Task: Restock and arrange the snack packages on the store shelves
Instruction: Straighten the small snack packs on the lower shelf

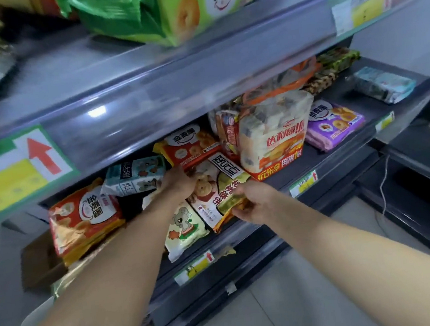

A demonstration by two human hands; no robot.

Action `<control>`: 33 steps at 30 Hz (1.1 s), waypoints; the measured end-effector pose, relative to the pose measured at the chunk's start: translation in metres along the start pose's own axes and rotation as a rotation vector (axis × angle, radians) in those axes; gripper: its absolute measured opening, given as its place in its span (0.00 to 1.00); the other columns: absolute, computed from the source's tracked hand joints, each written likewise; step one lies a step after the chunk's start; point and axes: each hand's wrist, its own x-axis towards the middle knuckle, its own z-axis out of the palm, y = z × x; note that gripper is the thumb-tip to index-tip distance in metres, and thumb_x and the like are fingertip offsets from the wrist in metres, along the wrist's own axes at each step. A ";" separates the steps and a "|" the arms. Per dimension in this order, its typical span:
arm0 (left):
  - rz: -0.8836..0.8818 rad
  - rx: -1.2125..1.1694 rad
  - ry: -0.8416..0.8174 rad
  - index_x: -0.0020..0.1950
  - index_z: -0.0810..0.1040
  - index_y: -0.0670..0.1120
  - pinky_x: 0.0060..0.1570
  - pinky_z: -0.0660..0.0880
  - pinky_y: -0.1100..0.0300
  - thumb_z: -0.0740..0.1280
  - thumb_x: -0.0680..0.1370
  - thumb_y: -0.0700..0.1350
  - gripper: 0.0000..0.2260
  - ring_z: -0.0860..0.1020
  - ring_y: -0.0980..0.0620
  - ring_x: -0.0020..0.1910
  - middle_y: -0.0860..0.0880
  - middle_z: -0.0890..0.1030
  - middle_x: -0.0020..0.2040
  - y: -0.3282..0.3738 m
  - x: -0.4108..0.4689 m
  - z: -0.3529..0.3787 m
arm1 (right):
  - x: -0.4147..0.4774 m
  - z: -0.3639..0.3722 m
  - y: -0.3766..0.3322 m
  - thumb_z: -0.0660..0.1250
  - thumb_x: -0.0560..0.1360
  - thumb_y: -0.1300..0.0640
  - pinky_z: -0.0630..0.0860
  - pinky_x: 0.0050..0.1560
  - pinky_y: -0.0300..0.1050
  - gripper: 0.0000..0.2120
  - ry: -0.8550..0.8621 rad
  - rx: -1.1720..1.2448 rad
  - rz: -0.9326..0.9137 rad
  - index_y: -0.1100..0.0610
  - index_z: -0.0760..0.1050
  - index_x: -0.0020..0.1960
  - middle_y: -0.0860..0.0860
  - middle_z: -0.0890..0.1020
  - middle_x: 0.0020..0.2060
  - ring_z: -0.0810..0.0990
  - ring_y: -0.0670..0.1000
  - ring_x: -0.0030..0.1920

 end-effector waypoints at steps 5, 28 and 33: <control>0.033 -0.123 0.057 0.61 0.76 0.41 0.57 0.74 0.55 0.65 0.77 0.52 0.18 0.78 0.42 0.58 0.41 0.79 0.59 0.004 0.001 -0.010 | -0.007 0.002 0.000 0.65 0.76 0.63 0.74 0.33 0.41 0.06 0.044 0.023 0.028 0.60 0.73 0.53 0.56 0.75 0.49 0.75 0.51 0.45; -0.084 -0.430 0.258 0.39 0.74 0.44 0.50 0.78 0.51 0.69 0.70 0.39 0.05 0.82 0.41 0.44 0.39 0.83 0.44 0.087 -0.156 -0.045 | -0.136 -0.100 -0.010 0.64 0.76 0.62 0.77 0.41 0.43 0.02 -0.009 -0.332 -0.298 0.57 0.73 0.46 0.54 0.81 0.44 0.80 0.51 0.41; -0.008 -0.430 0.283 0.39 0.80 0.42 0.38 0.73 0.54 0.69 0.70 0.40 0.02 0.74 0.45 0.34 0.44 0.76 0.33 0.146 -0.211 -0.041 | -0.179 -0.158 -0.030 0.65 0.76 0.62 0.79 0.35 0.44 0.07 0.010 -0.403 -0.497 0.61 0.75 0.53 0.56 0.83 0.42 0.82 0.52 0.39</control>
